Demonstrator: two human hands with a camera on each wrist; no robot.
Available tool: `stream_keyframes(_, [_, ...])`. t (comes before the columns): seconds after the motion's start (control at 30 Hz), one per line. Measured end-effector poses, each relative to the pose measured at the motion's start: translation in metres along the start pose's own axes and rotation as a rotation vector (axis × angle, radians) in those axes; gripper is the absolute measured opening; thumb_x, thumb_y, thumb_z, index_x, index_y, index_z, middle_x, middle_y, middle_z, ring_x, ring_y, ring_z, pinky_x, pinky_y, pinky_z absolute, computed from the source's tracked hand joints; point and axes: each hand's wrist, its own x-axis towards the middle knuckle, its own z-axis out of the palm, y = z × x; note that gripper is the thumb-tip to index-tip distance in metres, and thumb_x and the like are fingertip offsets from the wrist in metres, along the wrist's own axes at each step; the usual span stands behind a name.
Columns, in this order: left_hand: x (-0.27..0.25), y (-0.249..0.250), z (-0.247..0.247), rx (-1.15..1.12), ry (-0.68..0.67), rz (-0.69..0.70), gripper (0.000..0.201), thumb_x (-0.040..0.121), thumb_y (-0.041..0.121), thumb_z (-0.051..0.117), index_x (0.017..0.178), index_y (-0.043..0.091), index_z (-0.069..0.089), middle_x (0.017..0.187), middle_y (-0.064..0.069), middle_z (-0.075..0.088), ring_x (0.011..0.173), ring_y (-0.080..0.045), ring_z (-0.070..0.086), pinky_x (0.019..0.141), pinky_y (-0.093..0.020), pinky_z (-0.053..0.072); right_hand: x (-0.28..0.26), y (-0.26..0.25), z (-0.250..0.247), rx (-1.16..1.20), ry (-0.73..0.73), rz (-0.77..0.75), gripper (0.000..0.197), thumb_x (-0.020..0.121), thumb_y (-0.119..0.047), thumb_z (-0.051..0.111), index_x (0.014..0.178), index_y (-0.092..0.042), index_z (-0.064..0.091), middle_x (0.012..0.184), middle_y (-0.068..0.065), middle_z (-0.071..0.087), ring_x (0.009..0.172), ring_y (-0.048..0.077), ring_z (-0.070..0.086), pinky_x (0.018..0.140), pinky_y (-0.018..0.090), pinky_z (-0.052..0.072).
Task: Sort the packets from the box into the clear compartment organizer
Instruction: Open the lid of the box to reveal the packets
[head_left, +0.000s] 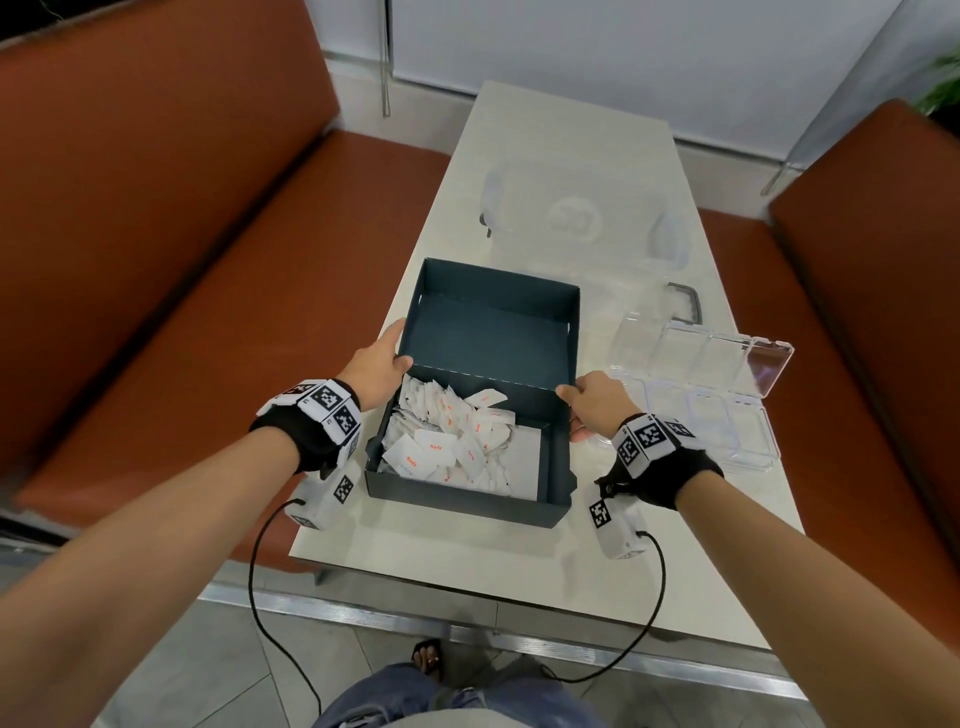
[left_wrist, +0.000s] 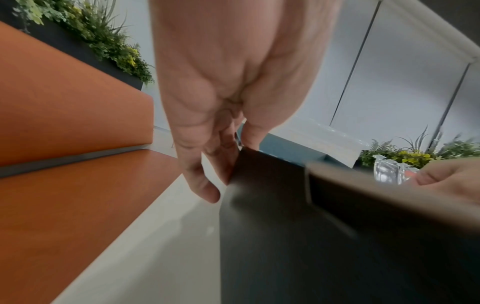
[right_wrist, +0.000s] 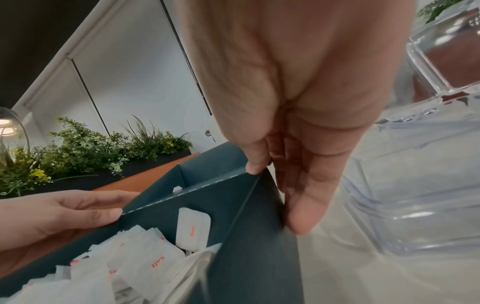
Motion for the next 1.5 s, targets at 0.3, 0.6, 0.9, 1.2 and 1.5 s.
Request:
stream_keyframes(0.3, [-0.011,-0.002,0.002,0.061,0.021,-0.050,0.048,0.105,0.028,0.038,0.147,0.006,0.031,0.144,-0.020,0.046,0.128,-0.037,0.048,0.101,-0.042,0.040,-0.015,-0.007,-0.009,-0.197,0.103,-0.020,0.031,0.097,-0.022,0.051,0.107,0.007,0.058,0.104,0.023,0.066,0.094,0.033,0.065,0.087,0.031,0.051])
stream_keyframes(0.6, [-0.034,-0.010,-0.005,-0.070,-0.037,-0.066,0.056,0.099,0.016,0.054,0.149,0.019,0.031,0.136,-0.010,0.054,0.102,-0.025,0.060,0.070,-0.036,0.060,-0.042,-0.106,0.022,-0.639,-0.097,-0.610,0.028,0.091,-0.022,0.052,0.118,-0.020,0.060,0.115,0.003,0.062,0.101,0.021,0.058,0.084,0.031,0.048])
stream_keyframes(0.9, [-0.048,-0.014,-0.002,-0.138,-0.049,-0.104,0.050,0.101,0.014,0.049,0.149,0.023,0.036,0.132,-0.012,0.055,0.099,-0.025,0.054,0.050,-0.024,0.054,-0.043,-0.074,0.103,-1.075,-0.292,-0.688,0.085,0.072,-0.049,0.069,0.144,-0.031,0.028,0.132,0.015,0.034,0.105,0.035,0.053,0.068,0.035,0.037])
stream_keyframes(1.2, [-0.051,-0.007,-0.003,-0.104,-0.060,-0.141,0.049,0.102,0.015,0.048,0.148,0.023,0.036,0.135,-0.017,0.053,0.116,-0.034,0.056,0.086,-0.051,0.056,-0.033,-0.084,0.070,-0.959,-0.257,-0.692,0.043,0.089,-0.012,0.060,0.131,-0.016,0.049,0.118,0.013,0.055,0.106,0.030,0.056,0.072,0.033,0.048])
stream_keyframes(1.5, [-0.052,-0.009,-0.005,-0.091,-0.075,-0.136,0.047,0.101,0.017,0.049,0.146,0.024,0.039,0.126,-0.013,0.059,0.109,-0.032,0.059,0.085,-0.044,0.056,-0.035,-0.102,0.032,-0.793,-0.355,-0.661,0.060,0.081,-0.018,0.074,0.135,-0.026,0.049,0.130,0.002,0.053,0.116,0.024,0.052,0.089,0.029,0.040])
